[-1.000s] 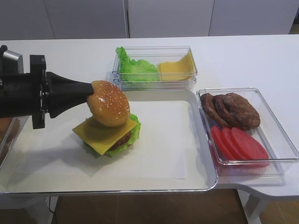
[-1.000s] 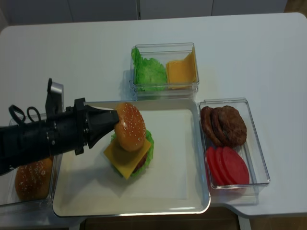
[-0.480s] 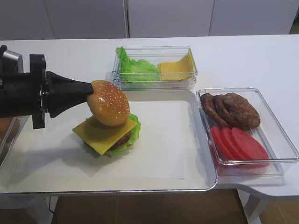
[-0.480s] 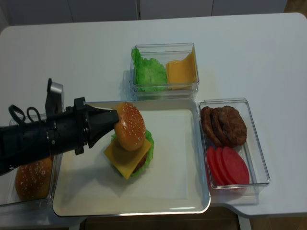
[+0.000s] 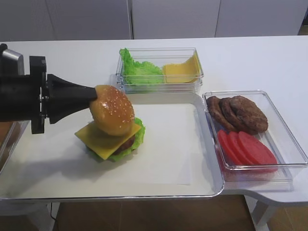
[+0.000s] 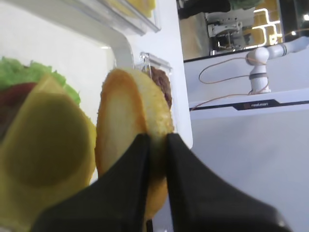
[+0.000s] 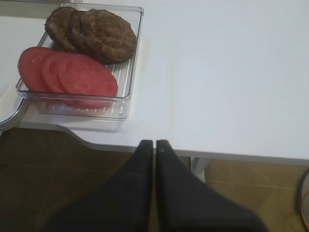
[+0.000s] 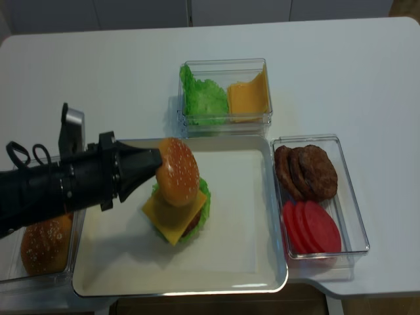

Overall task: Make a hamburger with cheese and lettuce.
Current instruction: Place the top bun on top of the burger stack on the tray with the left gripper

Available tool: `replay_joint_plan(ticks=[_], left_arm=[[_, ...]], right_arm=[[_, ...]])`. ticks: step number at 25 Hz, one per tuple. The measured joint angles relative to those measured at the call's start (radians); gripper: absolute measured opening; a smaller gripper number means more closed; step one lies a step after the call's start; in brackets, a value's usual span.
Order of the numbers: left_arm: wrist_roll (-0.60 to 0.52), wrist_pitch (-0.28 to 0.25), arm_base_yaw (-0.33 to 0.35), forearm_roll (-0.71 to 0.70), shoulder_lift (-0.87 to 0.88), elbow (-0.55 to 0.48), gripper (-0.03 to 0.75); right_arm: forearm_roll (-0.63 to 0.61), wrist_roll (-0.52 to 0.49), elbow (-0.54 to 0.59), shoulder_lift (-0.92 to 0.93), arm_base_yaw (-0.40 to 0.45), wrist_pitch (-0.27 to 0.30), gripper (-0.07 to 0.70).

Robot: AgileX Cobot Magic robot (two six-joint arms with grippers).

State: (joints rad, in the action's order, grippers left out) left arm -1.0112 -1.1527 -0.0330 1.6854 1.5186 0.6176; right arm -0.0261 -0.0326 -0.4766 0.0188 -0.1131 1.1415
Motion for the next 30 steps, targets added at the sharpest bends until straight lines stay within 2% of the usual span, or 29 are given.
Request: replay_joint_plan(ticks=[3,7,30], left_arm=[[0.004,0.000,0.021,-0.038,0.000,0.000,0.076],[-0.003,0.000,0.035,-0.017,0.000,0.000,0.076],[-0.053,0.000,0.035,0.001,0.022,0.000,0.076]], right_arm=[[0.000,0.000,0.000,0.000,0.000,0.000,0.008],[0.000,0.000,0.000,0.000,0.000,0.000,0.008],[0.000,0.000,0.000,0.000,0.000,0.000,0.008]])
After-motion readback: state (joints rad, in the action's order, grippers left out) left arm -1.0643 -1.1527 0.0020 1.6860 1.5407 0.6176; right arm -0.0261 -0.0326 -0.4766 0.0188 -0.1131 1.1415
